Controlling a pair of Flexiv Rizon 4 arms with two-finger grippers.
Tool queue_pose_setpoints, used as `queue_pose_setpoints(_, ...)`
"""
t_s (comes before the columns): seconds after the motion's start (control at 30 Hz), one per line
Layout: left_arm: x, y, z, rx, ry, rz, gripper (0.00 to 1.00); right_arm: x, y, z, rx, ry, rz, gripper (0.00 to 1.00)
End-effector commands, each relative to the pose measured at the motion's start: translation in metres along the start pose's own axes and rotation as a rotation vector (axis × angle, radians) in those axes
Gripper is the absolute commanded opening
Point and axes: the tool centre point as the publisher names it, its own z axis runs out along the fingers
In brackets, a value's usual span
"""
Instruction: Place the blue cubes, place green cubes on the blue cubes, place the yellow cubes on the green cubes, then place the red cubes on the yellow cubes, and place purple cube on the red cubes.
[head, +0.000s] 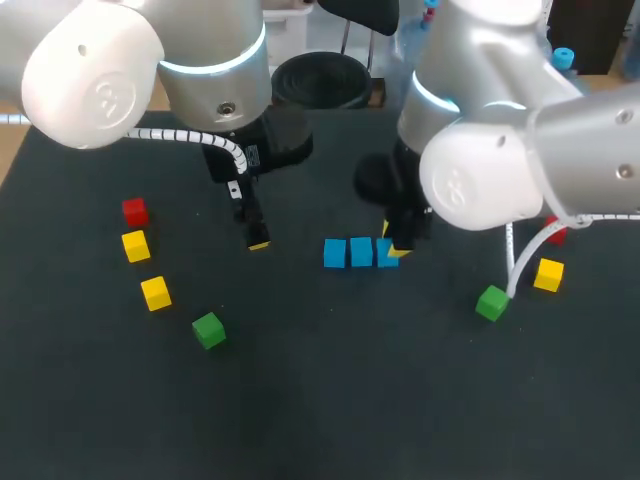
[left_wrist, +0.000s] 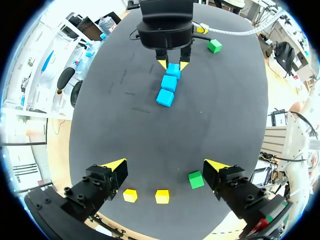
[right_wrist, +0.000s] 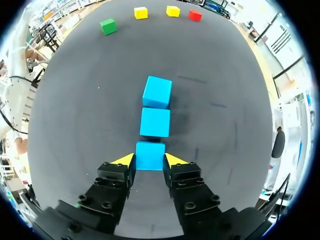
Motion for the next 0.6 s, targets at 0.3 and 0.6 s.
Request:
queue_pose_setpoints(0.3, 0.0003, -0.0002, 0.0001, -0.001, 0.0, -0.001, 1.0, 0.0009, 0.0005, 0.0039, 0.022, 0.02, -0.044, 0.35)
queue_pose_setpoints(0.6, 0.0003, -0.0002, 0.0001, -0.001, 0.0, -0.001, 1.0, 0.0018, -0.0002, 0.0065, 0.03, 0.025, -0.045, 0.36)
